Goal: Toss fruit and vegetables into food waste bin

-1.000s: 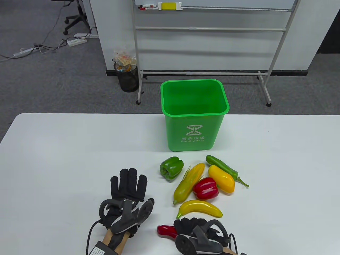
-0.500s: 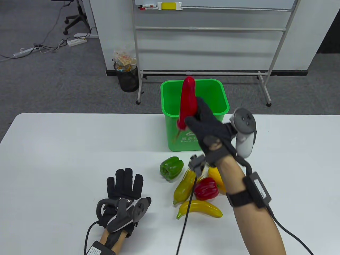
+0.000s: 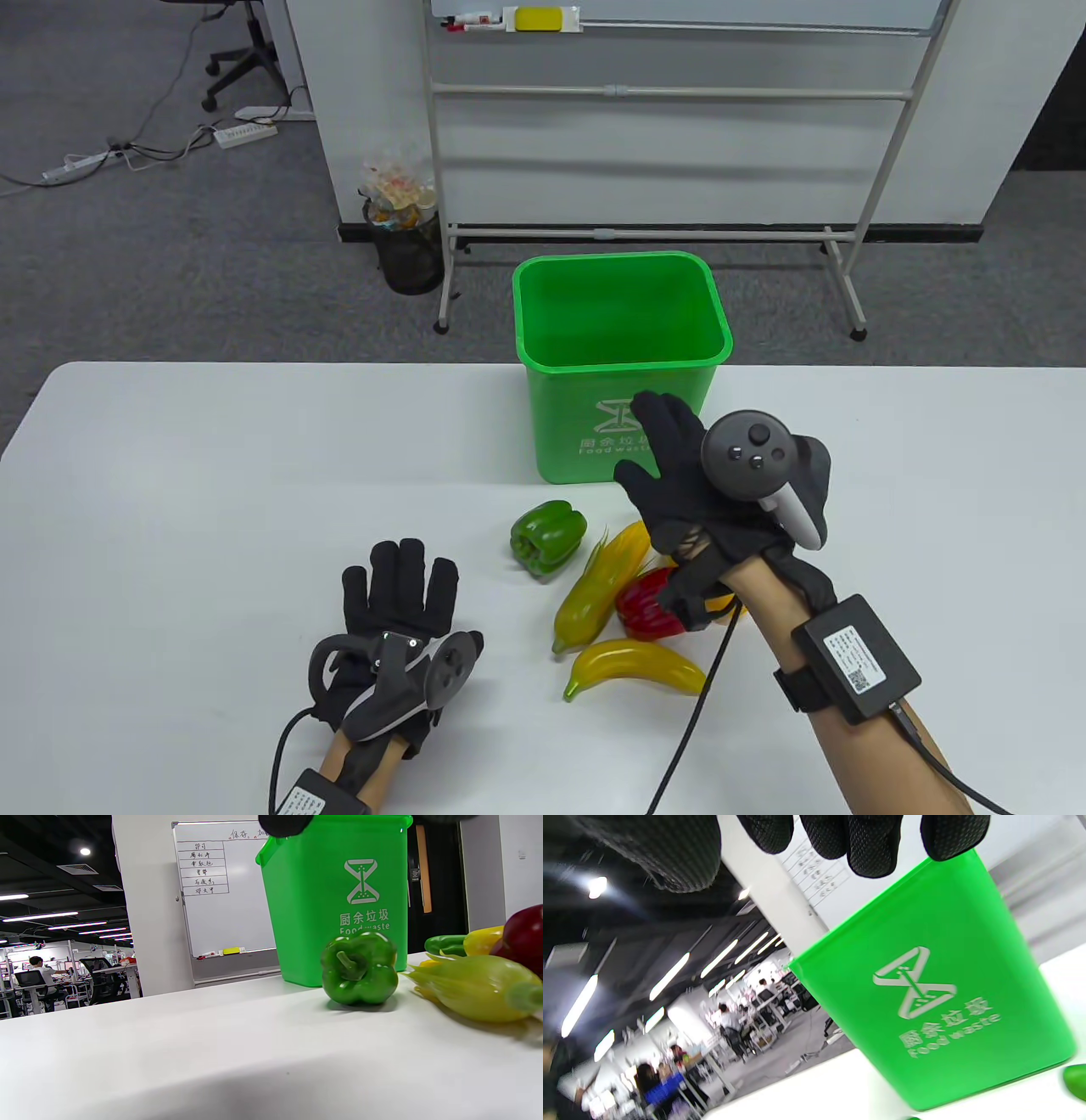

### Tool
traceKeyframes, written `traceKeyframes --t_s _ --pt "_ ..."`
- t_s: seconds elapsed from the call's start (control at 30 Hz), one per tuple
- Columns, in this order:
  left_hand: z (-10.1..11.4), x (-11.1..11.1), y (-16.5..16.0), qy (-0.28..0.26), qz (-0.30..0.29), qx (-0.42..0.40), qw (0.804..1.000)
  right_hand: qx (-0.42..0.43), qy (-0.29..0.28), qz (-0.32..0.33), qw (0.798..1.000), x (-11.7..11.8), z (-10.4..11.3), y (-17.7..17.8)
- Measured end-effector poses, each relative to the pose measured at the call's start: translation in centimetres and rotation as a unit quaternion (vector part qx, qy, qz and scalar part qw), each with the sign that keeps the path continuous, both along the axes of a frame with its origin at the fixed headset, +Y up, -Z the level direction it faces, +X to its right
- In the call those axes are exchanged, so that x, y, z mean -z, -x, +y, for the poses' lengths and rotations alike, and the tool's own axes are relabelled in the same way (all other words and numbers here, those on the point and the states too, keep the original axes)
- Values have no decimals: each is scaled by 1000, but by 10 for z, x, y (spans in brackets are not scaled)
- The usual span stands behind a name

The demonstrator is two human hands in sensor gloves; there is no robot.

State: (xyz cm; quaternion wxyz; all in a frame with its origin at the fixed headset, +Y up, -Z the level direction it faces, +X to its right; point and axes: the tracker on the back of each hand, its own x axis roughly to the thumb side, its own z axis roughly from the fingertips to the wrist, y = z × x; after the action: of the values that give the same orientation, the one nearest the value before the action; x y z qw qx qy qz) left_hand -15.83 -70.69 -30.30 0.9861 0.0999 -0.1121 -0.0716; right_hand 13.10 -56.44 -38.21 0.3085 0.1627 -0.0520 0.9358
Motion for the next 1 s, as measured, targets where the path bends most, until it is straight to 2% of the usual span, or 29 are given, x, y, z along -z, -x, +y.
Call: traceKeyframes --t_s 0.1,0.2,0.3,0.43,0.53,0.7,1.0 --pt "-2 0 -1 3 -2 4 1000 -71 -15 35 997 -11 -20 2" --pt "-5 1 -1 9 -2 11 1000 -161 -6 115 980 -19 -52 6" --pt "-6 1 0 14 -1 11 1000 -266 7 164 950 -24 -89 9" --pt "-6 1 -1 16 -2 13 1000 -395 13 186 899 -24 -129 10" --pt "-7 1 -2 19 -4 17 1000 -433 43 187 881 -20 -150 11" --pt "-6 0 -3 21 -5 22 1000 -463 34 186 866 -15 -170 14" --pt "-7 0 -4 24 -6 27 999 -445 -11 199 873 -17 -174 16"
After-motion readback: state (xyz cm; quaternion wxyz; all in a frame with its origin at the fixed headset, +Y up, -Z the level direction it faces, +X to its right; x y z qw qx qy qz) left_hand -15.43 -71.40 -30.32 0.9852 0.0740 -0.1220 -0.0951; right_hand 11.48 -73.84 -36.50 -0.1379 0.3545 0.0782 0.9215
